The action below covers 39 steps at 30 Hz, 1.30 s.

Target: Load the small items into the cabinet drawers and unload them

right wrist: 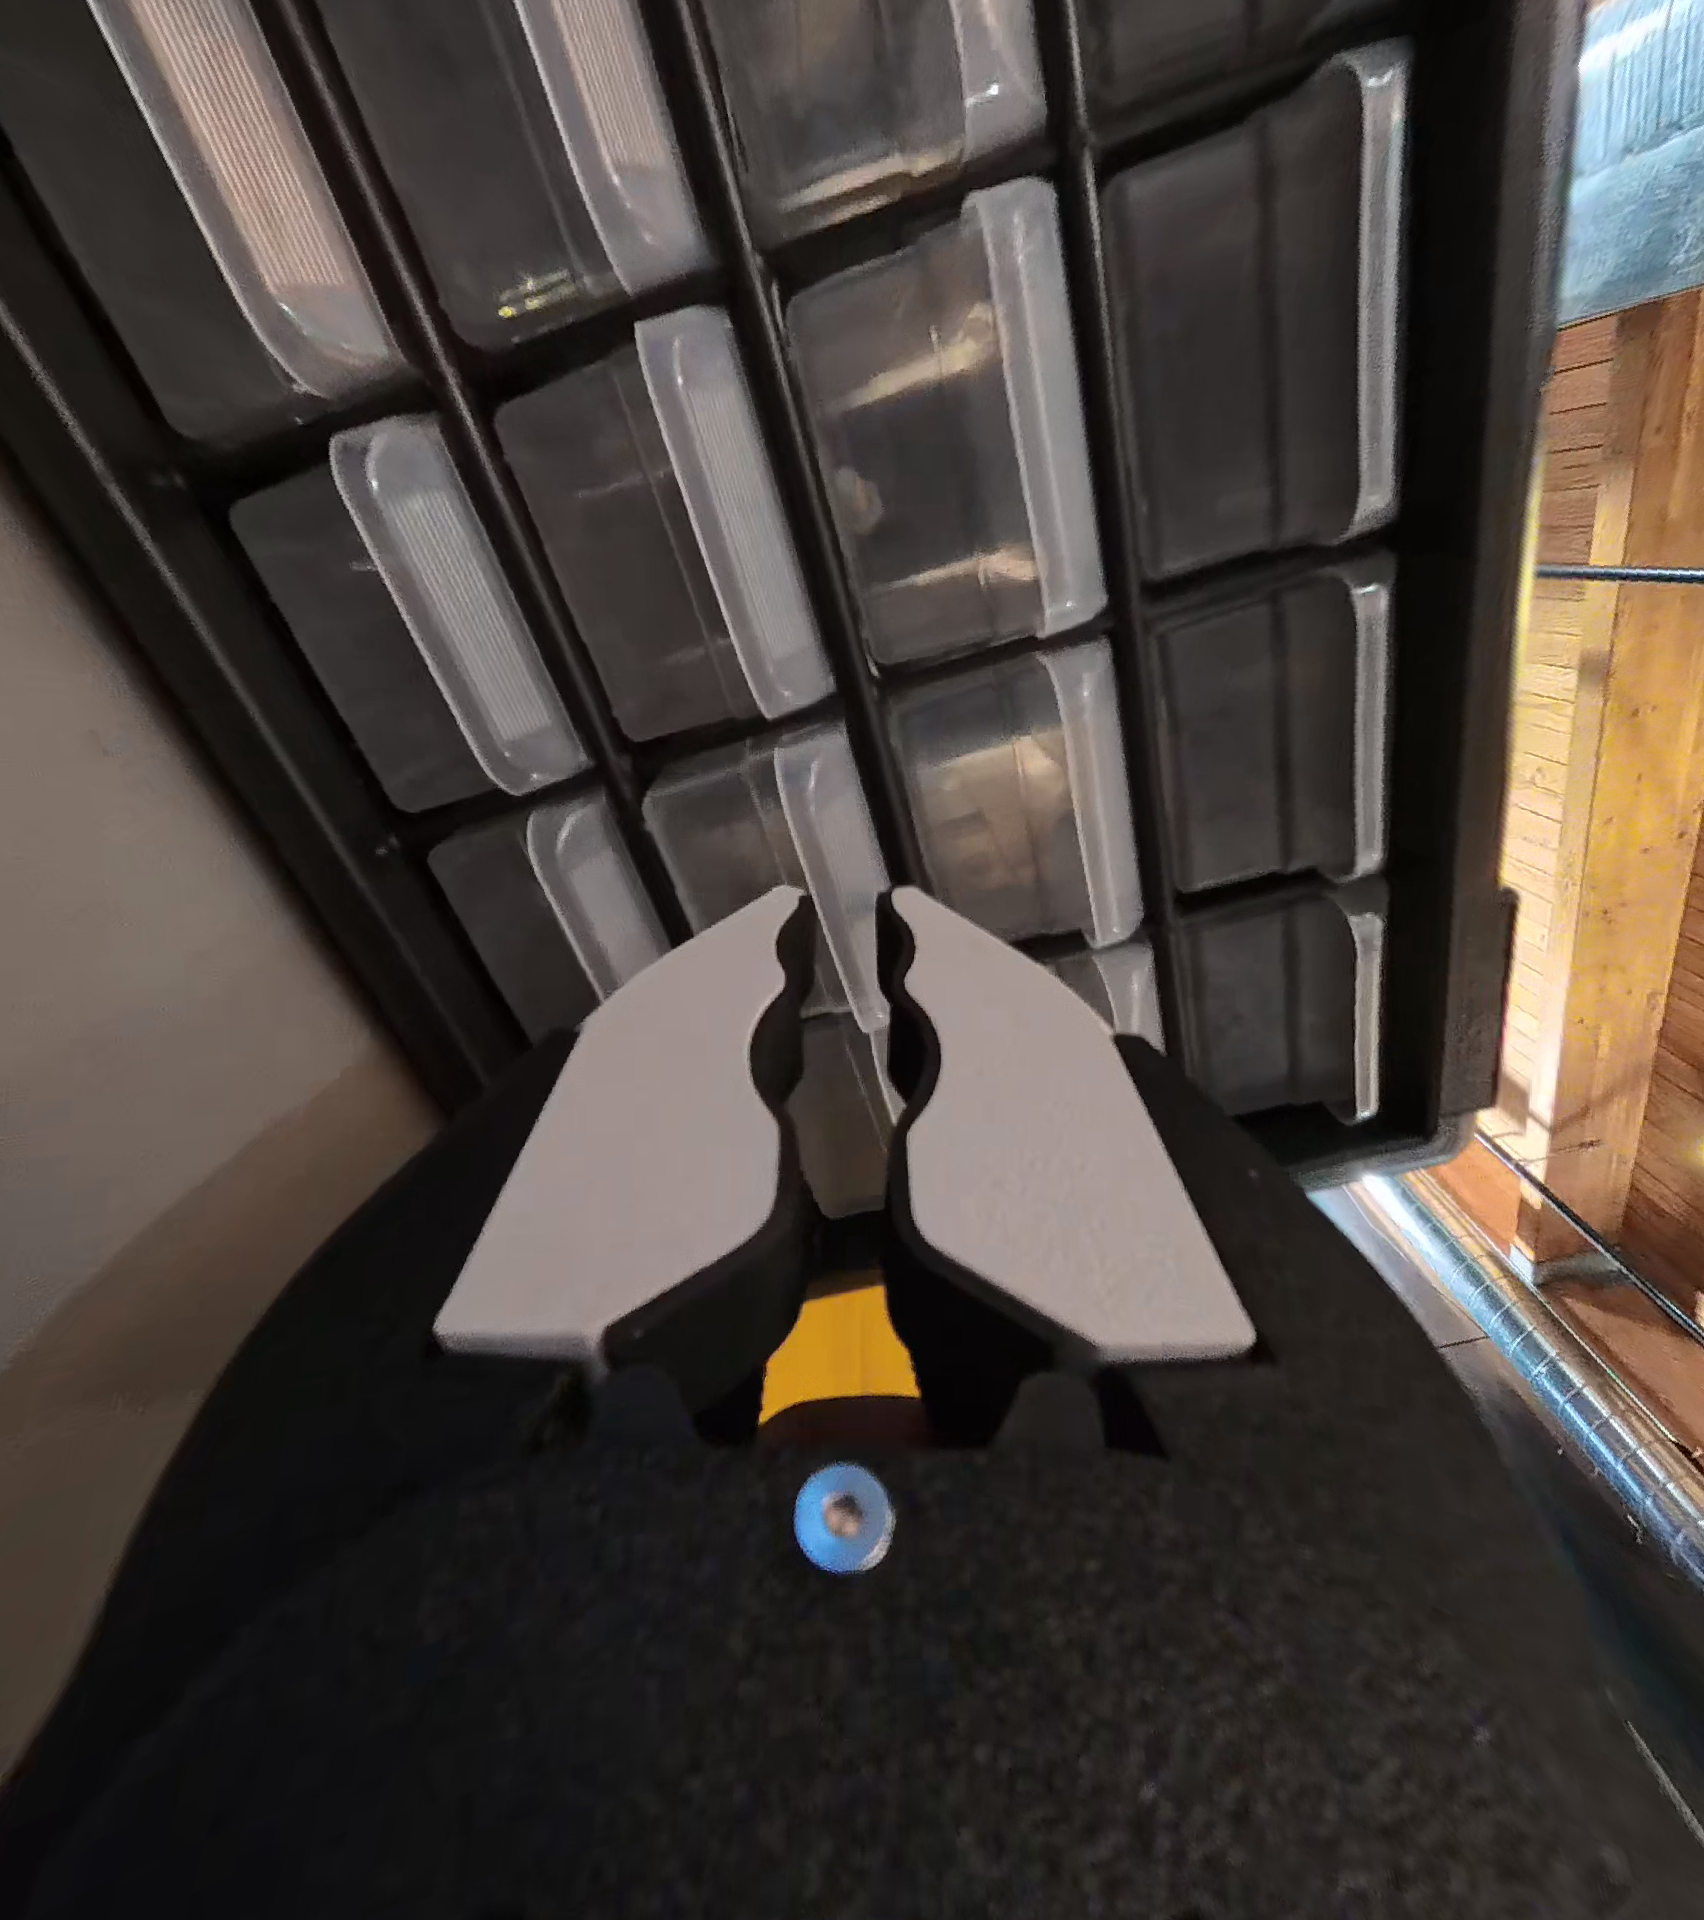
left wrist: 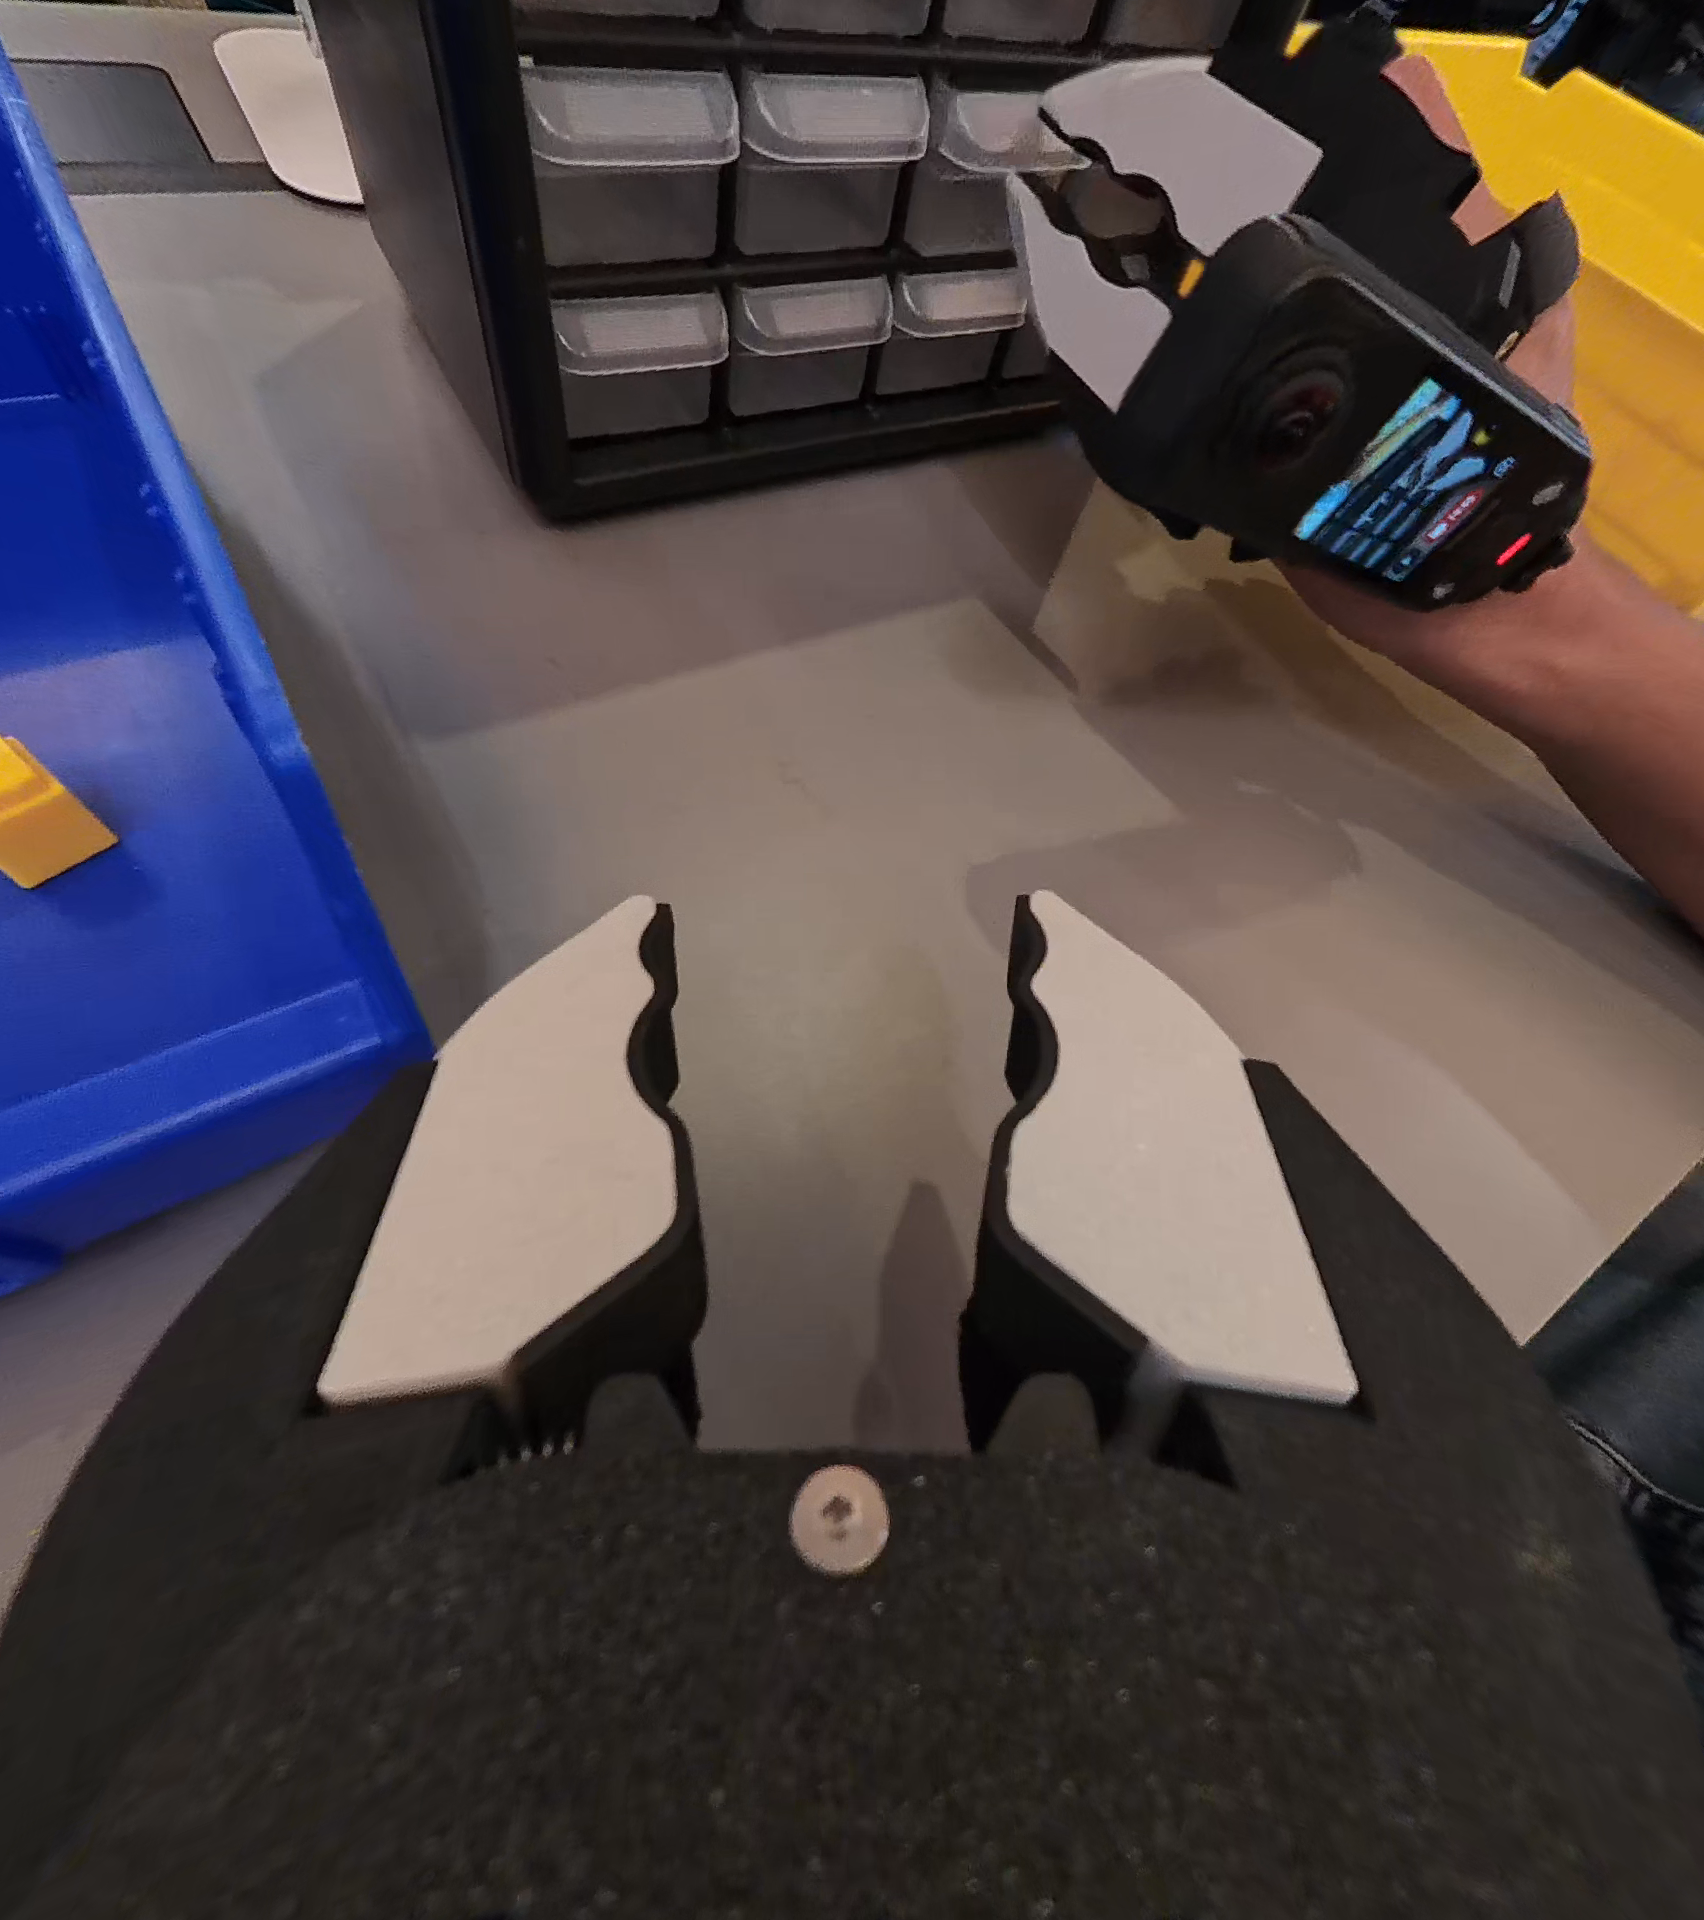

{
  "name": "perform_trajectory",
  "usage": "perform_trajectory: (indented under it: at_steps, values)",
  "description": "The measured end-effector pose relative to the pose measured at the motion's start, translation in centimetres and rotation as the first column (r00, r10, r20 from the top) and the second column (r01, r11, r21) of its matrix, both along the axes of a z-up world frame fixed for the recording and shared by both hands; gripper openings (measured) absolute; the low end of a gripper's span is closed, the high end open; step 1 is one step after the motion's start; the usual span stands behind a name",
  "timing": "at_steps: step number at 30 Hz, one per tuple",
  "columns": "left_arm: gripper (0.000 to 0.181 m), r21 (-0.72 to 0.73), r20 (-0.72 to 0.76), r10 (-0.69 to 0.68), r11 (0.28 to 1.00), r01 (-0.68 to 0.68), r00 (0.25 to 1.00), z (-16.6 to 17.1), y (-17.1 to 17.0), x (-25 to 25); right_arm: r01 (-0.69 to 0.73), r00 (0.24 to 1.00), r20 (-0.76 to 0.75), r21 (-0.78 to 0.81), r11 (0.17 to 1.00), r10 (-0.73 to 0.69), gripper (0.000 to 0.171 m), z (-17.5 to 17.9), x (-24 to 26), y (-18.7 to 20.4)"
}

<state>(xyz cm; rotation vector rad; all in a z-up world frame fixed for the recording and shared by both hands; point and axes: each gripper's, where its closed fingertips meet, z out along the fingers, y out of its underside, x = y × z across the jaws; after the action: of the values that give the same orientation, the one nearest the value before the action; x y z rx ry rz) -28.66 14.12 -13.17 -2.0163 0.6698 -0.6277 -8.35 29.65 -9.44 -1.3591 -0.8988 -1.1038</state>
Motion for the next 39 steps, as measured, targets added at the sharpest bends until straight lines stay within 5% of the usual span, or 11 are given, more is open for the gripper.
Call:
perform_trajectory:
  at_steps: [7,11,13,16,18,20,25,28,39]
  values:
    - [0.061,-0.014,-0.012,-0.014,1.000,0.014,1.000,-0.4,-0.3,0.4,-0.033,0.995,-0.099,-0.018,0.999,0.031,0.012,0.1,-0.8,-3.6]
    - [0.061,-0.013,-0.025,-0.016,1.000,0.016,1.000,-0.5,-0.4,0.5,-0.127,0.912,-0.402,-0.075,0.989,0.086,0.029,-0.5,-2.1,-6.0]
    - [0.061,-0.018,-0.020,-0.016,1.000,0.015,1.000,-0.6,-0.4,0.5,-0.187,0.781,-0.622,-0.159,0.969,0.049,0.044,-1.9,-2.7,-6.7]
    - [0.061,-0.039,-0.002,-0.018,0.999,0.018,1.000,-0.7,-0.5,0.5,-0.253,0.453,-0.890,-0.191,0.948,-0.058,0.059,-2.4,-2.7,-7.0]
    - [0.061,-0.050,0.006,-0.019,0.999,0.019,1.000,-0.8,-0.5,0.6,-0.229,0.278,-0.953,-0.188,0.955,-0.120,0.067,-2.2,-1.7,-6.3]
    - [0.061,-0.049,0.006,-0.017,0.999,0.017,1.000,-0.8,-0.5,0.5,-0.196,0.204,-0.966,-0.199,0.960,-0.158,0.075,-2.2,-0.9,-5.1]
    - [0.061,-0.050,0.003,-0.010,0.999,0.010,1.000,-0.9,-0.4,0.3,-0.191,0.303,-0.934,-0.255,0.948,-0.190,0.085,-2.3,-1.7,-1.8]
    - [0.061,-0.055,0.004,-0.006,0.998,0.006,1.000,-1.0,-0.2,0.1,-0.166,0.327,-0.912,-0.313,0.935,-0.247,0.077,-3.0,-1.4,-0.9]
    - [0.061,-0.092,0.051,-0.010,0.996,0.014,0.999,-0.8,-0.4,0.2,-0.188,0.349,-0.909,-0.305,0.934,-0.226,0.076,-3.2,-2.2,-5.8]
